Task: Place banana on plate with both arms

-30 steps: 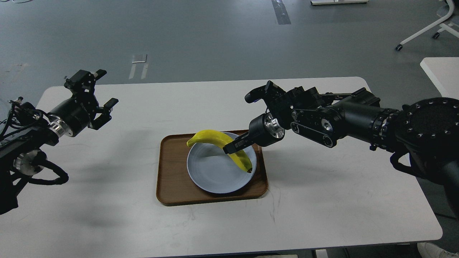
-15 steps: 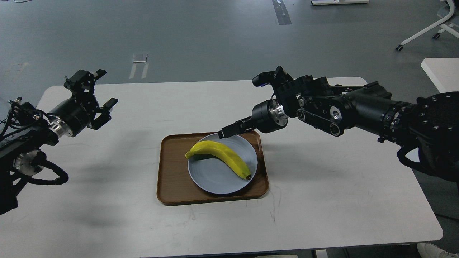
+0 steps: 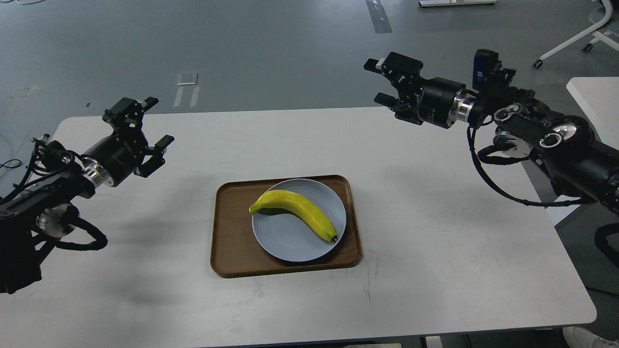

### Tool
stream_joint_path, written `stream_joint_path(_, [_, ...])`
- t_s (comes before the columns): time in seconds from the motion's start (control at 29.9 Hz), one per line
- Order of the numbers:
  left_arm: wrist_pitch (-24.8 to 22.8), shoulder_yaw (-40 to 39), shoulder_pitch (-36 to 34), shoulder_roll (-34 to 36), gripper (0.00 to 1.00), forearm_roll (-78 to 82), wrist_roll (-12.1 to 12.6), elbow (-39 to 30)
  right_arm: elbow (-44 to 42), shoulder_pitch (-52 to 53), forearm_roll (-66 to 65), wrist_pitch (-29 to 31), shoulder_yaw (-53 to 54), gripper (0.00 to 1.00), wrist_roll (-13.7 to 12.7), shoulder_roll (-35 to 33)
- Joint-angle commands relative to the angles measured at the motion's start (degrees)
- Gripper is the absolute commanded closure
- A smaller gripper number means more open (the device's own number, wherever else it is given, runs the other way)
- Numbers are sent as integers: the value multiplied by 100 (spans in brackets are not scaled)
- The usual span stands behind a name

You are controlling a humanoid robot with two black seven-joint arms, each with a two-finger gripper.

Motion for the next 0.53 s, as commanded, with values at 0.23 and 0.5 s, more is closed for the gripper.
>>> stream_joint_path(0.23, [0, -145, 91, -490, 1, -3, 0, 293, -112, -1799, 707, 1, 1984, 0, 0, 276])
stream_joint_path(0.5, [0, -329, 215, -570, 1, -3, 0, 391, -94, -2073, 707, 1, 2108, 0, 0, 347])
